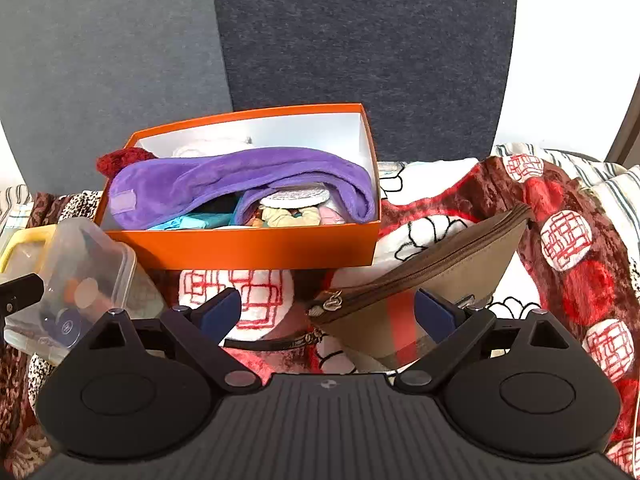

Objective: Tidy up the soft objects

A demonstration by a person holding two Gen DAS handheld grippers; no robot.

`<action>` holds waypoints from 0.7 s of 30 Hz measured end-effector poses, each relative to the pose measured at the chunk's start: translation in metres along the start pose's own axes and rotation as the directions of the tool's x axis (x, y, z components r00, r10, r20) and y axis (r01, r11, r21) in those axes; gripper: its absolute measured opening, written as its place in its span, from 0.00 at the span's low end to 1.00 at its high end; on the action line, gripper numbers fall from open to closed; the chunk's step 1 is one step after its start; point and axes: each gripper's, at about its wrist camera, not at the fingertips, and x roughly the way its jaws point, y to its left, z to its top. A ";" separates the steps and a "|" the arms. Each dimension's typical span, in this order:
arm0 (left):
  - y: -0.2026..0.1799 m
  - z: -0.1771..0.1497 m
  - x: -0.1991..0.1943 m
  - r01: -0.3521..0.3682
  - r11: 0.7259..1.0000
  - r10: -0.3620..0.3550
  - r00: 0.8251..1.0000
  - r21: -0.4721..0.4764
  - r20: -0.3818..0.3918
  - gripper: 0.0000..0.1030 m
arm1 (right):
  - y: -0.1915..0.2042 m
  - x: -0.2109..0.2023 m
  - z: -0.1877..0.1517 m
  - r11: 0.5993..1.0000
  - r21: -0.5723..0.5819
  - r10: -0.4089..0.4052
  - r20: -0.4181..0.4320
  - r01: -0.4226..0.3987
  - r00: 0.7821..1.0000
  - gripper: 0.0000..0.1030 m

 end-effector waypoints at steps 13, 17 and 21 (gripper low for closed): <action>-0.006 -0.007 0.001 0.008 1.000 -0.008 0.999 0.004 -0.051 1.00 | 0.008 -0.011 -0.006 1.000 -0.025 0.009 0.004 -0.009 1.000 0.92; -0.009 -0.007 0.000 0.012 1.000 -0.011 0.999 0.016 -0.052 1.00 | 0.007 -0.010 -0.007 1.000 -0.025 0.008 -0.001 -0.008 1.000 0.92; -0.012 -0.007 0.002 0.020 1.000 -0.019 0.998 0.020 -0.063 1.00 | 0.007 -0.007 -0.008 1.000 -0.026 0.012 -0.010 -0.012 1.000 0.92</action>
